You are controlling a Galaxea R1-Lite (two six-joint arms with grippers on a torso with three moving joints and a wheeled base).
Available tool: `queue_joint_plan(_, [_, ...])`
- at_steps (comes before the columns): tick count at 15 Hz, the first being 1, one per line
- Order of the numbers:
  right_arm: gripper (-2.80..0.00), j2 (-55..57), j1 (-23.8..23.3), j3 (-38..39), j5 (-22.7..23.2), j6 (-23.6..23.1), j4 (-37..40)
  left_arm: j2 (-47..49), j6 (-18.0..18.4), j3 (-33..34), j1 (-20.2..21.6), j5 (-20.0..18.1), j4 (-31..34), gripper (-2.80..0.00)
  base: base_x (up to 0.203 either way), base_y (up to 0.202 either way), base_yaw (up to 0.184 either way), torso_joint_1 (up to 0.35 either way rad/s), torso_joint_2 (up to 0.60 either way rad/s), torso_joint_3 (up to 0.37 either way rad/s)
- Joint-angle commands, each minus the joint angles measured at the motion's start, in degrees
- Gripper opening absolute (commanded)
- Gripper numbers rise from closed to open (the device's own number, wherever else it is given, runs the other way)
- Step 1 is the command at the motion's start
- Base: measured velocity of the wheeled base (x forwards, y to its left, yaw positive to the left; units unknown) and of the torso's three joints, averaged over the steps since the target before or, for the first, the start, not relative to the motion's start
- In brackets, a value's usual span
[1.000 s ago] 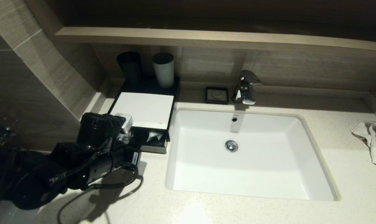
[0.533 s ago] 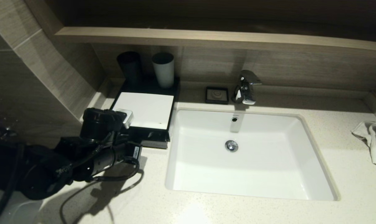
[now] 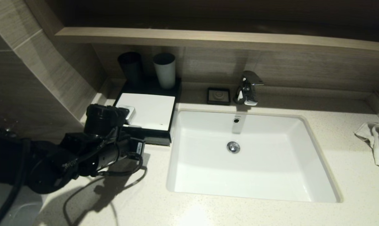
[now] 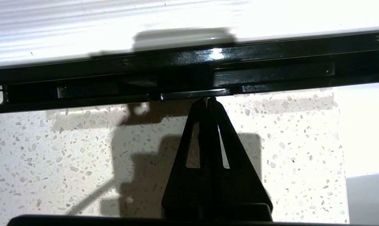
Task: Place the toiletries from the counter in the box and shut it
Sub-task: Close the drawer
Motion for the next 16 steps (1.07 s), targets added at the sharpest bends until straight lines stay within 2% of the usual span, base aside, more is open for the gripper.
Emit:
queue_joint_plan(1, [-2.80, 0.0, 0.0, 0.0, 0.0, 0.0, 0.0, 0.5, -0.1, -0.5, 0.1, 0.1, -0.1, -2.80, 0.000, 0.000, 0.000, 0.000, 0.00, 0.000])
queue_joint_plan(12, [-2.80, 0.0, 0.0, 0.0, 0.0, 0.0, 0.0, 1.1, 0.0, -1.8, 0.0, 0.1, -3.4, -2.80, 0.000, 0.000, 0.000, 0.000, 0.00, 0.000])
queue_joint_plan(16, [-2.80, 0.0, 0.0, 0.0, 0.0, 0.0, 0.0, -0.9, -0.1, 0.1, 0.0, 0.1, -3.1, -2.80, 0.000, 0.000, 0.000, 0.000, 0.00, 0.000])
